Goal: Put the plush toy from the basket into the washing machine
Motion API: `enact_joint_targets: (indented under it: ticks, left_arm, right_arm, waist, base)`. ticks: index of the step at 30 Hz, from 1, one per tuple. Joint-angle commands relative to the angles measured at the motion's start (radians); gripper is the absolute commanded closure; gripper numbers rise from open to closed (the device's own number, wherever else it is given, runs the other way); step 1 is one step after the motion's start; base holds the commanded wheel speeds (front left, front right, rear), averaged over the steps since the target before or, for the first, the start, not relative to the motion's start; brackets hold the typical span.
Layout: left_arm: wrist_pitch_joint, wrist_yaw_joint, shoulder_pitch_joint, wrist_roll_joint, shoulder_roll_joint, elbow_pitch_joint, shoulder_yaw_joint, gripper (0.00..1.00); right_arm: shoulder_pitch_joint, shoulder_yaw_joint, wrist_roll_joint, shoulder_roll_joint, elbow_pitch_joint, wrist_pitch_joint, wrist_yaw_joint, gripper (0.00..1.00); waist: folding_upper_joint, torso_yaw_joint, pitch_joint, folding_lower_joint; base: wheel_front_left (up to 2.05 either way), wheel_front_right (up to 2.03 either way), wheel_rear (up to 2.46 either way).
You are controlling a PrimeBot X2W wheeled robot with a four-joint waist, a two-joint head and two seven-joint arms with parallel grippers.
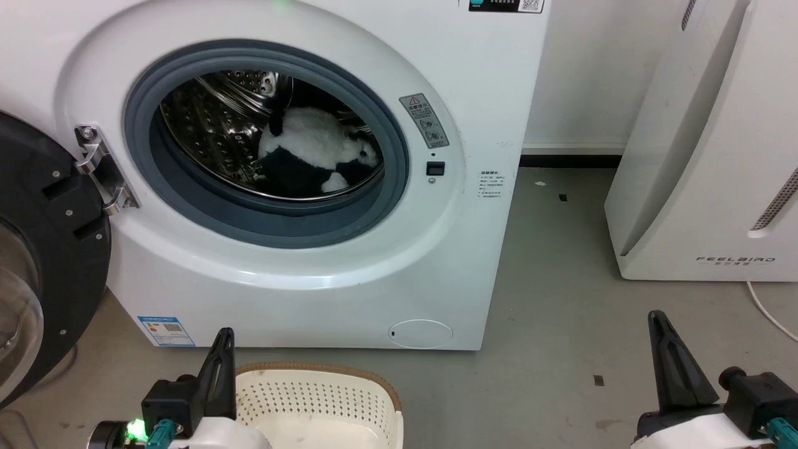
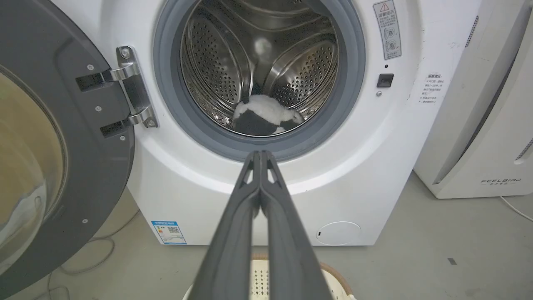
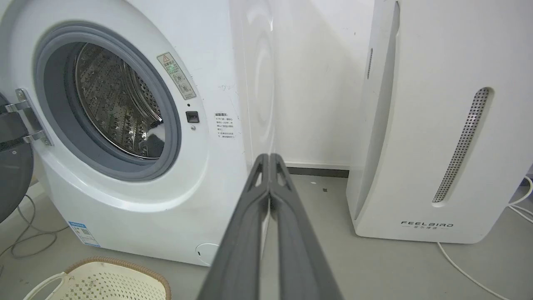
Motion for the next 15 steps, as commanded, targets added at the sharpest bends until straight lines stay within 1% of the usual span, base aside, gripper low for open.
enact_joint_targets:
  ticks: [1,15]
  left_arm:
    - [0.006,0.002,-0.018,0.008,-0.005,-0.009,0.000,1.00]
    - [0.035,0.004,-0.025,0.016,-0.008,-0.023,-0.004,1.00]
  right_arm:
    - [-0.017,0.003,-0.003,0.000,0.005,0.007,0.000,1.00]
    - [-0.030,0.010,-0.021,0.000,0.011,0.036,0.000,1.00]
  waist:
    - [0.0000,0.000,0.000,-0.0001]
    - [0.0000,-0.004,0.005,-0.0001]
  base:
    - [0.00,0.00,0.00]
    - [0.00,0.00,0.00]
